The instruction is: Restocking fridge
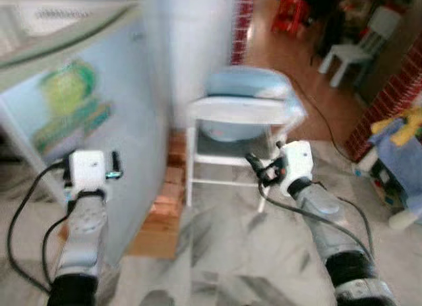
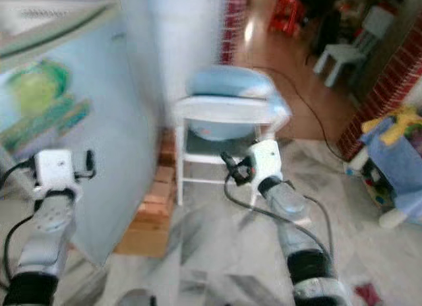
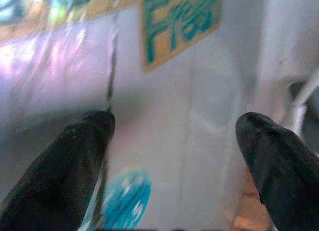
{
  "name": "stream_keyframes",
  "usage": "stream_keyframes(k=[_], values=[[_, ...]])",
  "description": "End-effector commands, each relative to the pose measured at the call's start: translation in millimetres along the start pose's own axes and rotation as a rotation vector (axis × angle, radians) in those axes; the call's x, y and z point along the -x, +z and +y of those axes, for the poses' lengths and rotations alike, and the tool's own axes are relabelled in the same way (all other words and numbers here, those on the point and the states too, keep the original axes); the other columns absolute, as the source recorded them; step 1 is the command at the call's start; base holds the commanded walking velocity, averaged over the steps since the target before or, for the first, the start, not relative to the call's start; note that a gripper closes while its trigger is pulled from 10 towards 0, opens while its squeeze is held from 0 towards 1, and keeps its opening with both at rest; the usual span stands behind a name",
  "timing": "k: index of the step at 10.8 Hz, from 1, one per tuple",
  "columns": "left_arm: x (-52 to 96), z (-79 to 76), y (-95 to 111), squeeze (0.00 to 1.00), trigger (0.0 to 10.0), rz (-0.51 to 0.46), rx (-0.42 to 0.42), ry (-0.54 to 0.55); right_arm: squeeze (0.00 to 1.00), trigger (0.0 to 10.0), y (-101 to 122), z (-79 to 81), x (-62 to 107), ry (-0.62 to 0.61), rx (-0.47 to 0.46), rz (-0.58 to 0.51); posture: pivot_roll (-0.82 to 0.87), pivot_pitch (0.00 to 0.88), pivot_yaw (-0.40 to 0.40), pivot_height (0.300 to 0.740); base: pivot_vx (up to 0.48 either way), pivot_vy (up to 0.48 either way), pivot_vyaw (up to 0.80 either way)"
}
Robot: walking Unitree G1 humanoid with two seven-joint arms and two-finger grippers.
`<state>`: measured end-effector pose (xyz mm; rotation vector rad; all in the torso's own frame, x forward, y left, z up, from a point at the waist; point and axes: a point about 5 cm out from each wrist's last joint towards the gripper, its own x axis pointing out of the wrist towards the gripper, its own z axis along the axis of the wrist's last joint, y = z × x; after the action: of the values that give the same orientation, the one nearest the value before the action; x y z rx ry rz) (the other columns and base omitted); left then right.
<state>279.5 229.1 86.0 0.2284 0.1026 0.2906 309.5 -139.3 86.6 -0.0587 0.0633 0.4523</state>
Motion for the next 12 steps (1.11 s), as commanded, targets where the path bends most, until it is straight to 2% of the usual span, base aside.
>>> stream_keyframes(k=[1,3,4,7,8,9,10,11,12], values=[[0.3,7.7,-5,0.0,10.0,0.029,-0.009,0.044,0.0,10.0,4,-7.6,1.5,-0.01,0.017,-0.004,0.15,0.025,-0.038,0.74,0.0,0.48,0.0],[2.8,19.2,-8,0.0,10.0,0.027,-0.024,0.114,0.0,10.0,4,-3.6,0.7,0.007,0.019,-0.002,0.15,0.034,-0.04,0.74,0.0,0.48,0.0],[3.4,20.0,-8,0.0,10.0,0.024,-0.031,0.119,0.0,10.0,4,-3.0,0.6,0.01,0.019,-0.002,0.15,0.036,-0.042,0.74,0.0,0.48,0.0],[12.4,-2.0,-13,0.0,10.0,0.056,-0.002,0.047,0.0,10.0,3,0.2,0.1,0.021,0.013,-0.004,0.15,0.037,-0.04,0.74,0.0,0.471,0.0],[15.2,-3.5,-16,0.0,10.0,0.08,0.027,0.034,0.0,10.0,2,2.3,0.1,0.021,0.008,-0.002,0.14,0.035,-0.033,0.74,0.0,0.465,0.0],[17.0,-3.1,-17,0.0,10.0,0.08,0.011,0.019,0.0,10.0,2,4.2,0.3,0.018,0.007,-0.011,0.14,0.031,-0.028,0.74,0.0,0.465,0.0],[20.2,-6.7,-3,0.0,10.0,-0.074,-0.107,-0.05,0.0,10.0,7,0.4,2.4,-0.028,0.01,-0.061,0.14,0.029,-0.034,0.74,0.0,0.48,0.0],[29.2,-15.0,15,0.0,10.0,-0.196,-0.109,-0.137,0.0,10.0,11,-8.7,8.6,-0.103,0.008,-0.083,0.14,0.027,-0.036,0.74,0.0,0.48,0.0],[35.0,-18.3,17,0.0,10.0,-0.198,-0.091,-0.156,0.0,10.0,9,-10.9,14.9,-0.121,-0.017,-0.084,0.14,0.026,-0.035,0.74,0.0,0.48,0.0]])
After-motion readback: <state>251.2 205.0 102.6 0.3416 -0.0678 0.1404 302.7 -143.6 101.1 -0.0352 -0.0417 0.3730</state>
